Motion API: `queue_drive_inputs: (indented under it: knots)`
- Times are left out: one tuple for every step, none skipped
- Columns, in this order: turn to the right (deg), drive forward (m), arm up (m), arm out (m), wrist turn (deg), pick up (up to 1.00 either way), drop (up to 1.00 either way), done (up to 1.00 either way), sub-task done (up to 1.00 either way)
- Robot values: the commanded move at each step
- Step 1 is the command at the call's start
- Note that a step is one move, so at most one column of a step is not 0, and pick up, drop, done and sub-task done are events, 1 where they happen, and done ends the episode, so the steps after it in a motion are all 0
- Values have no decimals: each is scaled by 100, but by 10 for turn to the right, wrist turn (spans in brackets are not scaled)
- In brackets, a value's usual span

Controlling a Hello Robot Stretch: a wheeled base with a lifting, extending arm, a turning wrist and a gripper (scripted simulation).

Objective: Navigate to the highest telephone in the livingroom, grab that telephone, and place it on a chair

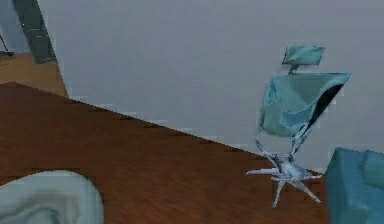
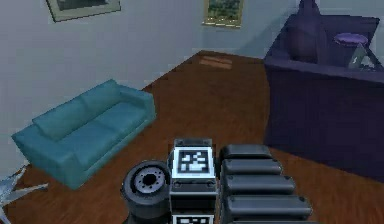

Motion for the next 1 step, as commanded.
queue_drive_inputs:
  knots:
    - [-30,0,0,0,0,0,0,0,0]
